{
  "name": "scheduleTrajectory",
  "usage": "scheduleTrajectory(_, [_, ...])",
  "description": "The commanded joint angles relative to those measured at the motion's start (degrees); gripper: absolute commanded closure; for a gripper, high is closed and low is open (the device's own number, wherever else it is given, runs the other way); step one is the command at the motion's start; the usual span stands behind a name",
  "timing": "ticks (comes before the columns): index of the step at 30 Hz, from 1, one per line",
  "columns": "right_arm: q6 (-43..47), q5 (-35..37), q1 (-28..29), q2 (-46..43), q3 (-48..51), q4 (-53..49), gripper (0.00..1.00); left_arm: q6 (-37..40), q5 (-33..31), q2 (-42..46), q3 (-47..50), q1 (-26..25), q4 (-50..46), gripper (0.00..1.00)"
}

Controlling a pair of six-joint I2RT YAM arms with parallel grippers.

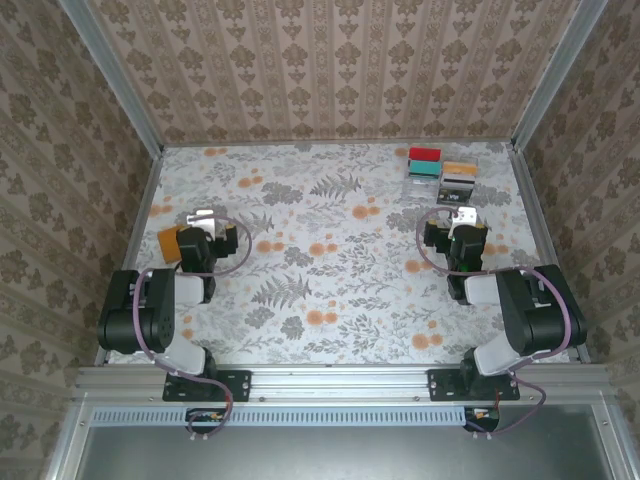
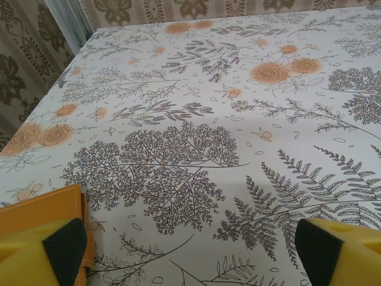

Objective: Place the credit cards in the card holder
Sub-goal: Move the card holder to the center of the table.

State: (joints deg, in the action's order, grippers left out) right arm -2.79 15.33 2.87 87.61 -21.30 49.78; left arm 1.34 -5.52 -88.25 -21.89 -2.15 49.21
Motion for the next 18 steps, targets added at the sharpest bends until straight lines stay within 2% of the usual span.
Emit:
scheduleTrajectory(1, [-0.64, -0.88, 0.03, -0.07, -0.94, 1.29, 0.0, 1.12, 1.04, 0.2, -1.09, 0.35, 0.25, 0.0])
scheduleTrajectory(18, [-0.73, -0.98, -0.02, 0.01, -1.02, 1.27, 0.0, 1.09, 1.19, 0.27, -1.12, 0.45, 0.27, 0.0])
